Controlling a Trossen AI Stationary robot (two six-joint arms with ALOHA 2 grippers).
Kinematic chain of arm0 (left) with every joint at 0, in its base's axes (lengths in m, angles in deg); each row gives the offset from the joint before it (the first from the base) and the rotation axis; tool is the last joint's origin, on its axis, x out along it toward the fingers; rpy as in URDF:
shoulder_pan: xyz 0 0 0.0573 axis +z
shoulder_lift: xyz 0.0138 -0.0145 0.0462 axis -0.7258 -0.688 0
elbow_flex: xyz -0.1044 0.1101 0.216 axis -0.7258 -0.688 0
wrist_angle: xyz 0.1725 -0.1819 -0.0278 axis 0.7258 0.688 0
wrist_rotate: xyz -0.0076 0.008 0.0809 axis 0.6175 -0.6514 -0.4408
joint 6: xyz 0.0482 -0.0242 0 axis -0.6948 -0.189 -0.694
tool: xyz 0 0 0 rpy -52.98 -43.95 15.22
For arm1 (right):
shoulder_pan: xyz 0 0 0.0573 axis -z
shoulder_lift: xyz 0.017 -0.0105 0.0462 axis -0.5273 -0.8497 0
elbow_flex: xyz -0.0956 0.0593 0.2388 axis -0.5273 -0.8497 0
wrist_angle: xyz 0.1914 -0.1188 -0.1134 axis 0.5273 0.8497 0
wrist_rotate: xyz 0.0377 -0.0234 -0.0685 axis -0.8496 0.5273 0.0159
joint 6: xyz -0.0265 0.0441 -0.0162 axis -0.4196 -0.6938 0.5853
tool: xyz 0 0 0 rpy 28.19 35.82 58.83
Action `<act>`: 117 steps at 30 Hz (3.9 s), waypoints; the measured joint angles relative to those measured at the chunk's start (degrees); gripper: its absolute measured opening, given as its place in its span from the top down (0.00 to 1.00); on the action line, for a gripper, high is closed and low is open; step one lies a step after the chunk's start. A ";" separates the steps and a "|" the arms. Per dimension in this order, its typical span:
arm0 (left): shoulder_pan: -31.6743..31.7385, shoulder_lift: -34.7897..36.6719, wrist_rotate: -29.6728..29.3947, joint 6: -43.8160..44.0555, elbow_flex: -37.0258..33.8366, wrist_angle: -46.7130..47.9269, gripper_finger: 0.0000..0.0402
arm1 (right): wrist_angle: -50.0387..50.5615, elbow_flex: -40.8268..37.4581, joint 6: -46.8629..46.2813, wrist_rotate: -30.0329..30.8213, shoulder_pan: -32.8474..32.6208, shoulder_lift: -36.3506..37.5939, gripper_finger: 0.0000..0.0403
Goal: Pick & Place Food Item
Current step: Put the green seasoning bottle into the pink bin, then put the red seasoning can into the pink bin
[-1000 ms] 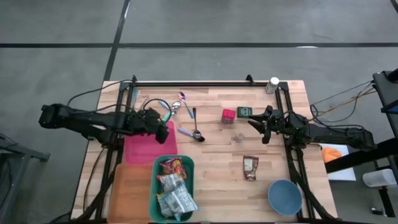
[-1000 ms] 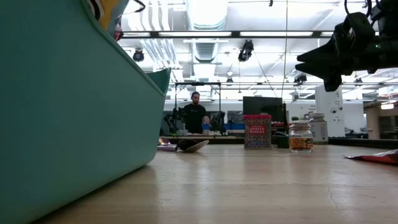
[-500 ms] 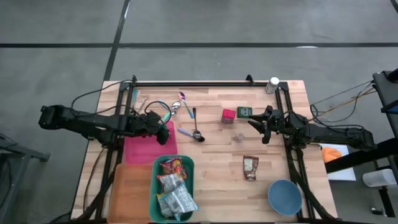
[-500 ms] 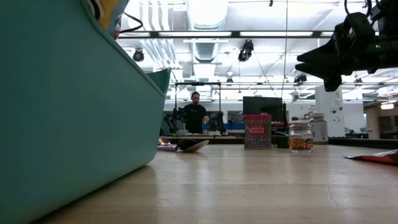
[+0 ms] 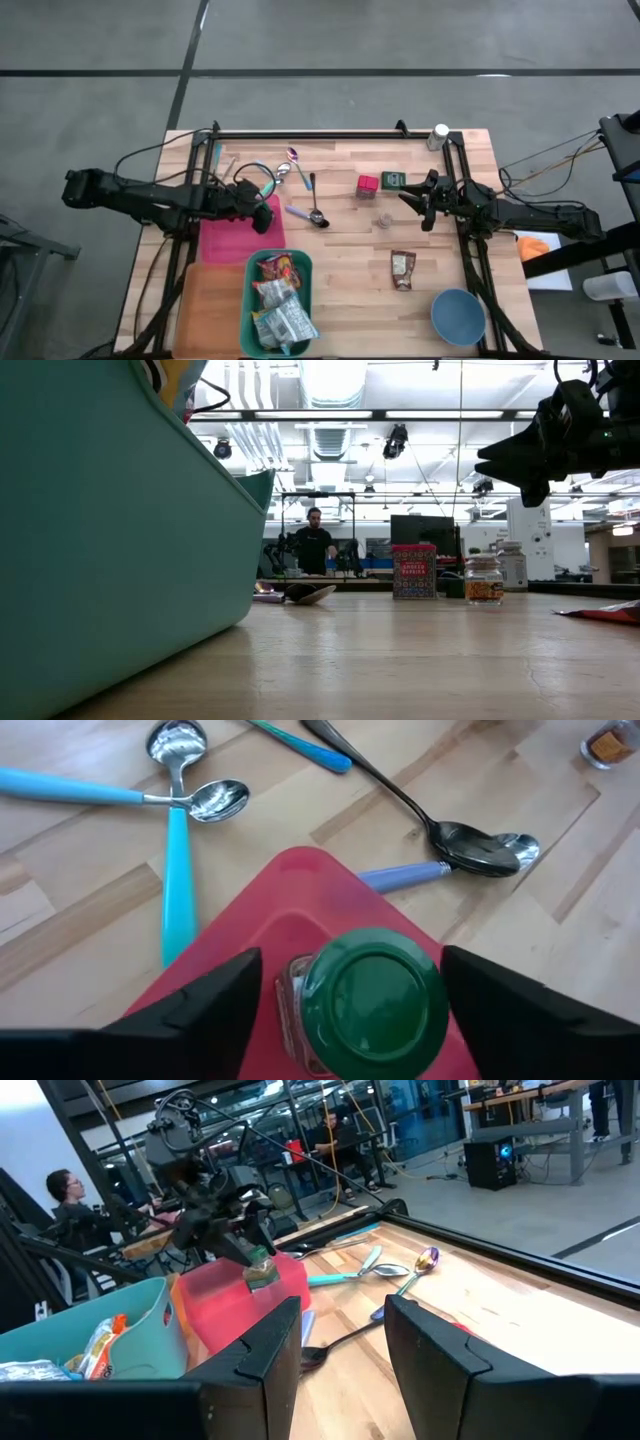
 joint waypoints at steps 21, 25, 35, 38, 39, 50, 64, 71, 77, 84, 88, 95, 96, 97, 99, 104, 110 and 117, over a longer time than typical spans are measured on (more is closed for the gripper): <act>0.00 8.41 4.22 -11.26 11.69 -3.13 0.12 | 0.00 0.00 0.00 0.00 0.02 0.00 0.65; 0.00 8.37 2.94 -20.83 14.43 -11.54 0.12 | 0.00 0.00 0.01 0.00 0.01 0.02 0.65; 0.04 5.45 2.75 -27.32 13.29 -20.04 0.12 | 0.01 0.00 0.00 0.00 0.02 0.00 0.65; 0.04 1.46 2.75 -27.43 13.31 -22.20 0.12 | 0.00 0.00 0.00 -0.01 0.02 0.02 0.65; 0.12 -0.34 2.77 -28.13 13.37 -23.39 0.12 | 0.00 0.00 0.00 0.00 0.02 0.02 0.65; 6.79 -21.91 3.85 -34.12 32.24 -11.90 0.12 | 0.02 0.00 0.01 0.00 0.01 0.02 0.65; 12.37 -44.34 18.87 -46.38 55.29 0.03 0.12 | 0.02 0.00 0.00 0.00 0.00 0.02 0.65; 12.42 -49.98 21.18 -52.83 59.77 0.15 0.12 | 0.02 0.00 0.01 -0.01 0.00 0.01 0.65; 12.41 -51.34 21.74 -53.12 60.43 -3.05 0.12 | 0.02 0.00 0.02 -0.02 0.00 0.07 0.65; 12.31 -52.77 25.66 -56.76 60.46 -7.29 0.12 | 0.02 0.00 0.00 0.00 0.00 0.04 0.65; 12.74 -54.73 24.21 -56.45 60.49 -8.71 0.12 | 0.02 0.00 0.00 0.00 0.02 0.02 0.65; 13.70 -59.76 22.88 -55.23 63.97 -9.80 0.12 | 0.02 0.00 0.00 0.02 0.02 -0.04 0.65; 13.75 -60.54 22.96 -55.21 64.78 -9.70 0.12 | 0.02 0.00 0.02 0.00 0.00 -0.02 0.65; 13.76 -61.31 23.34 -55.22 65.66 -9.43 0.12 | 0.02 0.00 0.00 -0.02 0.00 -0.04 0.65; 13.84 -62.66 24.31 -55.20 67.60 -9.15 0.12 | 0.02 0.00 0.01 -0.02 0.01 -0.04 0.65; 14.25 -65.23 25.94 -55.19 71.04 -8.91 0.12 | 0.04 0.00 0.01 0.02 0.02 -0.11 0.65; 15.21 -67.69 26.16 -55.44 73.24 -6.76 0.12 | 0.02 0.00 0.00 0.01 0.02 -0.33 0.65; 15.90 -68.22 26.79 -55.24 73.09 -6.56 0.12 | 0.02 0.00 0.02 0.00 0.02 -0.33 0.65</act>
